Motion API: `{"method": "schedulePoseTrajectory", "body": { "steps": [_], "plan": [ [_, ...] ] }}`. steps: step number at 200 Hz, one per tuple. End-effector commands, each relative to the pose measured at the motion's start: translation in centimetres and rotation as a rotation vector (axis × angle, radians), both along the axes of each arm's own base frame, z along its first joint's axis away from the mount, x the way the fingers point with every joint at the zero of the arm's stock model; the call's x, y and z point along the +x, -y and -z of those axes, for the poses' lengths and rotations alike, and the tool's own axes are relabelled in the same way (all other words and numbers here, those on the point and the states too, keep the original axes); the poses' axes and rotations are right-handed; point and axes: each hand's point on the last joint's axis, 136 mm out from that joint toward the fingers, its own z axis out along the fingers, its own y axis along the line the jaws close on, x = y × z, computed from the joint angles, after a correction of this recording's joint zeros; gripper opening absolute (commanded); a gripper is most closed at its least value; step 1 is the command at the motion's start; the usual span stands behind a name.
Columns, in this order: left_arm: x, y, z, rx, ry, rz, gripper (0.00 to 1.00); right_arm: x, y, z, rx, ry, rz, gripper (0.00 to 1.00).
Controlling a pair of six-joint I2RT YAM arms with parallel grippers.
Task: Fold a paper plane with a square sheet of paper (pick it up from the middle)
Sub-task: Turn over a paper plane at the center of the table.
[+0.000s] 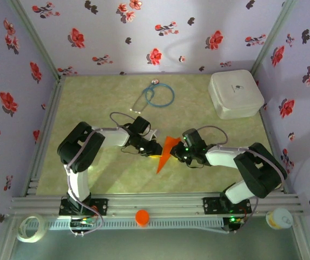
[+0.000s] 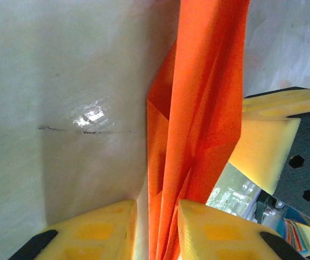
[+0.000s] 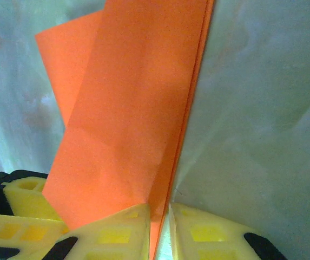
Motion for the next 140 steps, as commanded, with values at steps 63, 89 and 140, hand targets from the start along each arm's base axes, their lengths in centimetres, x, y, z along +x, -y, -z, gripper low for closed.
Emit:
{"method": "schedulePoseTrajectory", "body": {
  "steps": [63, 89, 140],
  "plan": [
    [-1.41, 0.87, 0.02, -0.034, -0.059, 0.055, 0.25, -0.13, -2.29, -0.44, 0.132, 0.001, -0.028, 0.15],
    [-1.57, 0.83, 0.1, -0.035, -0.066, 0.057, 0.25, -0.14, -2.22, -0.32, 0.134, 0.0, -0.023, 0.15],
    [-1.45, 1.1, -0.12, -0.054, -0.055, 0.052, 0.24, -0.28, -2.25, -0.23, 0.148, -0.005, -0.024, 0.15]
  ]
}}
